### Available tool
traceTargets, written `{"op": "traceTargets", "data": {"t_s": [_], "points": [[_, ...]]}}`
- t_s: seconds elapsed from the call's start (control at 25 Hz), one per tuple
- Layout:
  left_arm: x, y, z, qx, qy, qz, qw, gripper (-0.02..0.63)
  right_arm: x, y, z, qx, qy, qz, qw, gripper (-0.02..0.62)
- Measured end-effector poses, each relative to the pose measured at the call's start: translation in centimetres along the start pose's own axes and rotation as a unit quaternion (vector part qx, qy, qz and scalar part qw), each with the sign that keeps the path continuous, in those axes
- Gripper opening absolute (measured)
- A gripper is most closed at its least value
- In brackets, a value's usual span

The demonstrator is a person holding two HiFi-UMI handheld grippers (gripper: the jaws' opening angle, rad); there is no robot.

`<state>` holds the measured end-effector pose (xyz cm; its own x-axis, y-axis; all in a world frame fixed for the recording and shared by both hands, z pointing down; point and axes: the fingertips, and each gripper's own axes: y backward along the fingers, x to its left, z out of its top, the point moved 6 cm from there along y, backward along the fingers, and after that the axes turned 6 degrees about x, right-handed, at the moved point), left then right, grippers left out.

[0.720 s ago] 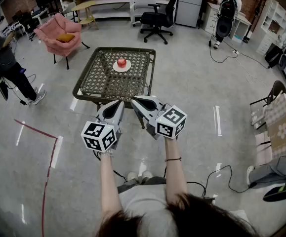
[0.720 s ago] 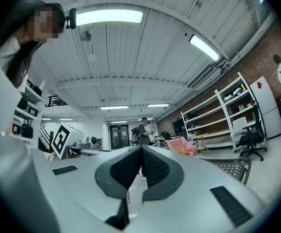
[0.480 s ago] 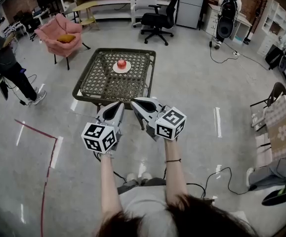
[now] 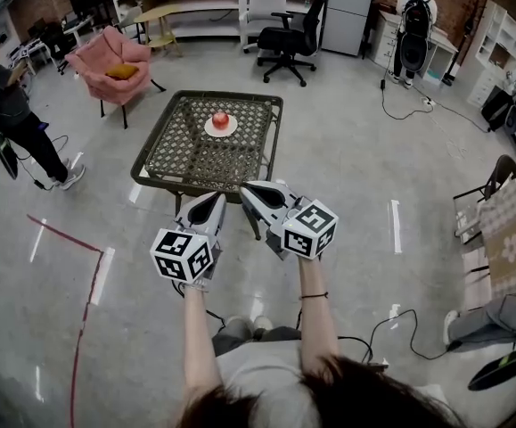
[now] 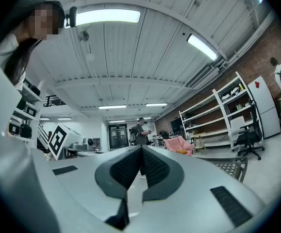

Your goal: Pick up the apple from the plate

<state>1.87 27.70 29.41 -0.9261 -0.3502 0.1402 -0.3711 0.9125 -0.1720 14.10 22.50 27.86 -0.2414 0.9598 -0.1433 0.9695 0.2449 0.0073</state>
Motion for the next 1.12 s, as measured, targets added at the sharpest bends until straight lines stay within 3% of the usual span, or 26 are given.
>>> {"op": "traceTargets", "data": {"t_s": [0.52,1.12], "points": [[3.6,-0.8,-0.2,0.011,0.01,0.017,0.9997,0.011,-1.9,-3.1,-0.1,-0.014,-0.016,0.015,1.0,0.009],[11.8,-8.0,0.1,0.034,0.025,-0.016,0.999,0.011,-9.2,-9.7,-1.4,0.009,-0.03,-0.02,0.999,0.009]]}}
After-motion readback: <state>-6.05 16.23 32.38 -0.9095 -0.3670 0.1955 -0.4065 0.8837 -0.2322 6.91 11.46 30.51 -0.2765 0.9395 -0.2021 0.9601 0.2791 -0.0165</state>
